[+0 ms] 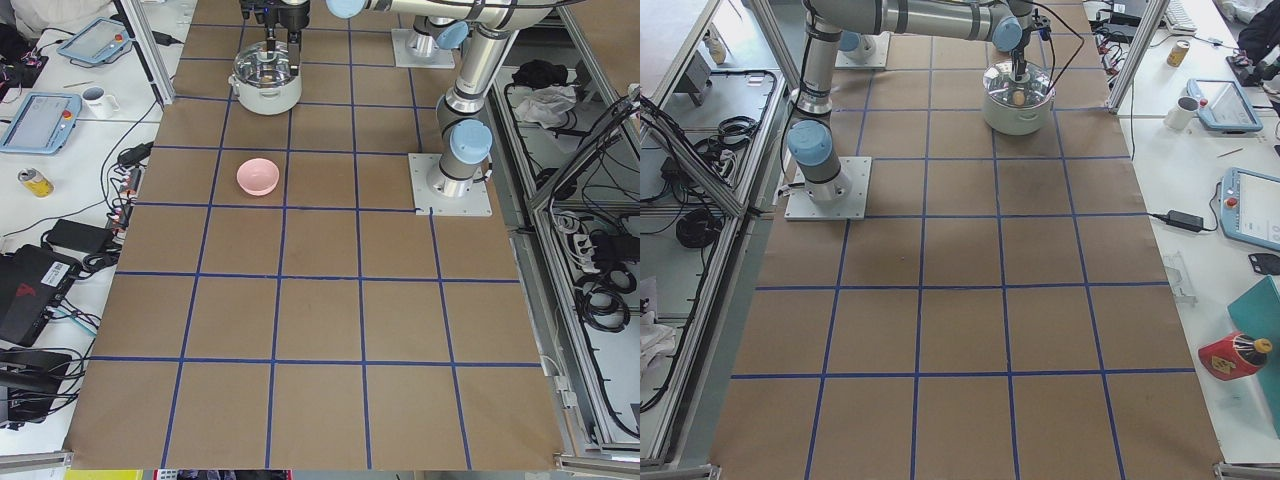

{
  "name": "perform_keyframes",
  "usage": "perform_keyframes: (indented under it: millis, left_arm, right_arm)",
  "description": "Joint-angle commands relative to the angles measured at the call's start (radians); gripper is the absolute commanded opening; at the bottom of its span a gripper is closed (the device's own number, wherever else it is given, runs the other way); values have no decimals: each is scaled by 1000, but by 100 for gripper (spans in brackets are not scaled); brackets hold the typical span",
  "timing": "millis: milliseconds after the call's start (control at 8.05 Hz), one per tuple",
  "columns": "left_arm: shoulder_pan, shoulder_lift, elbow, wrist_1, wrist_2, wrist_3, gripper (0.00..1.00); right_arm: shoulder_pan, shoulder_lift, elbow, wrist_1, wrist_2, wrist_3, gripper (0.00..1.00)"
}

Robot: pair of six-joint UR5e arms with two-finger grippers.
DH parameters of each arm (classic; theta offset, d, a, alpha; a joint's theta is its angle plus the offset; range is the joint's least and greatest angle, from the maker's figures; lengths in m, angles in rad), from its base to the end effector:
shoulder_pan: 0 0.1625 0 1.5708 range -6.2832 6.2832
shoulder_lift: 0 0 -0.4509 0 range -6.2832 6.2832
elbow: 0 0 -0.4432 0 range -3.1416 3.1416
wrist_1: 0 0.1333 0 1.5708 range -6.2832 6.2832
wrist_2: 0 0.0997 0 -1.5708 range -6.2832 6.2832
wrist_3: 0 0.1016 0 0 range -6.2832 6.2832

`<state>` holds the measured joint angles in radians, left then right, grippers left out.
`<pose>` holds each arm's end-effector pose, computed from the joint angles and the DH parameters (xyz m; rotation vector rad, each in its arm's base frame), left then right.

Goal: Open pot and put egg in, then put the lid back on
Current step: 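Lower the glass lid onto the pot with the right gripper and align it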

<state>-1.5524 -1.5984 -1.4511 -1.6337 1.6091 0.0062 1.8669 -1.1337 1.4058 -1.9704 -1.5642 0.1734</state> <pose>-0.1192 -0.5587 0.5554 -0.0198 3.1026 -0.0445 0.3410 -0.6587 0.3638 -0.1907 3.0939 -0.1901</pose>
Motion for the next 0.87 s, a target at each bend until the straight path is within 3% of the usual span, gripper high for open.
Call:
perform_keyframes:
  millis: [0,746]
  left_arm:
    - [0,0,0,0,0,0,100]
    - [0,0,0,0,0,0,100]
  right_arm:
    - [0,3,1,-10,1,0,0]
    - [0,5,10,-48,0,-17,0]
